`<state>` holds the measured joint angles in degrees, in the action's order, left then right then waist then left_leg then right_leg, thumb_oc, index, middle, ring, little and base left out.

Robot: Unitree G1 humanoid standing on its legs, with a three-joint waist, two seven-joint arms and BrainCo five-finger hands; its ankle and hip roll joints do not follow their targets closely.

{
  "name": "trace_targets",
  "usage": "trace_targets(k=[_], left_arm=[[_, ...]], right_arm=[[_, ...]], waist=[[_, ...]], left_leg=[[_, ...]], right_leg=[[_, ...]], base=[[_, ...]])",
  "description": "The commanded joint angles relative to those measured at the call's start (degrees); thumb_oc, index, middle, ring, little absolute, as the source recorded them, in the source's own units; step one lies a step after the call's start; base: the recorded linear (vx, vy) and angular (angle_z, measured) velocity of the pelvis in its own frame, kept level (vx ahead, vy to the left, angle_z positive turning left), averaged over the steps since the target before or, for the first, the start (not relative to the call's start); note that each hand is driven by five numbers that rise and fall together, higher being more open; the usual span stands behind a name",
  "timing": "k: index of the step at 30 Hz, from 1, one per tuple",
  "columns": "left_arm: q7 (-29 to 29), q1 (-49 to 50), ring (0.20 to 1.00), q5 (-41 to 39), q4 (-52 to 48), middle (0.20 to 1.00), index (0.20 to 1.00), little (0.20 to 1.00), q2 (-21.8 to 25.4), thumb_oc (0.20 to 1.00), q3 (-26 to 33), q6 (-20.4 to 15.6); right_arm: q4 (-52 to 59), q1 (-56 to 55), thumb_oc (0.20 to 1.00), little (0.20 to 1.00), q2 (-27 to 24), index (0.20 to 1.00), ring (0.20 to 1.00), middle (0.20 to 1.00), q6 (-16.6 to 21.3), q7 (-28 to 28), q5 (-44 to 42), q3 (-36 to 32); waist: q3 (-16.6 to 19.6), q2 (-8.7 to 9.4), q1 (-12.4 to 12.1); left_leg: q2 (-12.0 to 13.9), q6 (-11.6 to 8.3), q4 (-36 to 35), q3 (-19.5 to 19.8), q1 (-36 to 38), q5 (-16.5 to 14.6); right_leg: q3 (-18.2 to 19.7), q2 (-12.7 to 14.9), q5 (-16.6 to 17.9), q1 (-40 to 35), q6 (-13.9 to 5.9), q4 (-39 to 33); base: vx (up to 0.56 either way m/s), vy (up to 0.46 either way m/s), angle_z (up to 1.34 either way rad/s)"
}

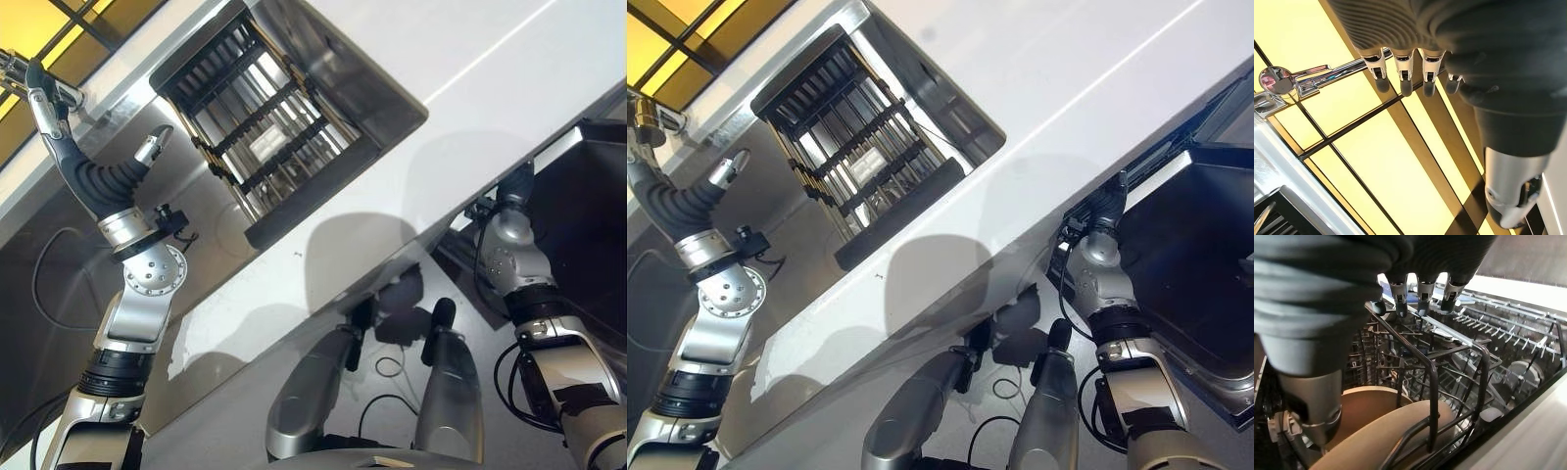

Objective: Pick up plates and place into dishwasher.

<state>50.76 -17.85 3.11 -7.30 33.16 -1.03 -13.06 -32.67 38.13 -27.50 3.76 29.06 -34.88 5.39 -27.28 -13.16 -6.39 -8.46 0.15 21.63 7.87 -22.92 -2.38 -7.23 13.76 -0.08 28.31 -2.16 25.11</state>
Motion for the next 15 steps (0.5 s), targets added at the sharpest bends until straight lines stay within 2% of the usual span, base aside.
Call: trace_targets(k=[1, 9, 13, 15], left_arm=[[0.7, -1.1, 1.000, -0.1, -0.9, 1.000, 1.000, 1.000, 6.0, 1.000, 1.3, -1.5], [2.2, -1.9, 1.000, 1.9, -2.2, 1.000, 1.000, 1.000, 5.8, 1.000, 1.4, 2.3], [2.5, -0.7, 1.000, 2.2, -2.7, 1.000, 1.000, 1.000, 5.1, 1.000, 2.0, 3.5], [2.7, 0.2, 1.000, 2.2, -3.1, 1.000, 1.000, 1.000, 4.8, 1.000, 2.6, 3.7]], right_arm=[[6.3, 10.8, 1.000, 1.000, 4.2, 1.000, 1.000, 1.000, 0.8, 4.8, 8.7, 4.8], [15.5, 2.5, 1.000, 1.000, 1.4, 1.000, 1.000, 1.000, -10.0, 19.5, 22.4, 2.5], [19.8, -2.5, 1.000, 1.000, -0.8, 1.000, 1.000, 1.000, -19.1, 26.1, 29.1, 0.2], [20.6, -5.7, 1.000, 1.000, -1.7, 1.000, 1.000, 1.000, -21.4, 27.9, 31.3, -1.8]], waist=[[1.4, 1.29, -2.1], [0.8, 2.66, 2.3], [1.3, 3.12, 5.1], [1.6, 3.25, 6.2]], left_leg=[[-2.7, 3.06, 4.1, -3.6, -1.1, -4.5], [-1.9, 4.00, 3.7, -5.1, 0.5, -5.5], [-1.5, 4.34, 3.6, -6.4, 1.5, -6.2], [-1.3, 4.46, 3.5, -7.0, 2.1, -6.5]], right_leg=[[4.2, 4.1, 5.4, -7.5, -2.22, -10.4], [7.7, 2.0, 5.8, -7.1, -1.89, -10.1], [10.3, 0.9, 5.9, -7.0, -1.96, -10.2], [11.6, 0.3, 6.1, -7.0, -2.03, -10.4]], base=[[-0.07, -0.048, -0.06], [-0.05, -0.018, -0.20], [-0.01, 0.032, -0.33], [0.01, 0.054, -0.38]])
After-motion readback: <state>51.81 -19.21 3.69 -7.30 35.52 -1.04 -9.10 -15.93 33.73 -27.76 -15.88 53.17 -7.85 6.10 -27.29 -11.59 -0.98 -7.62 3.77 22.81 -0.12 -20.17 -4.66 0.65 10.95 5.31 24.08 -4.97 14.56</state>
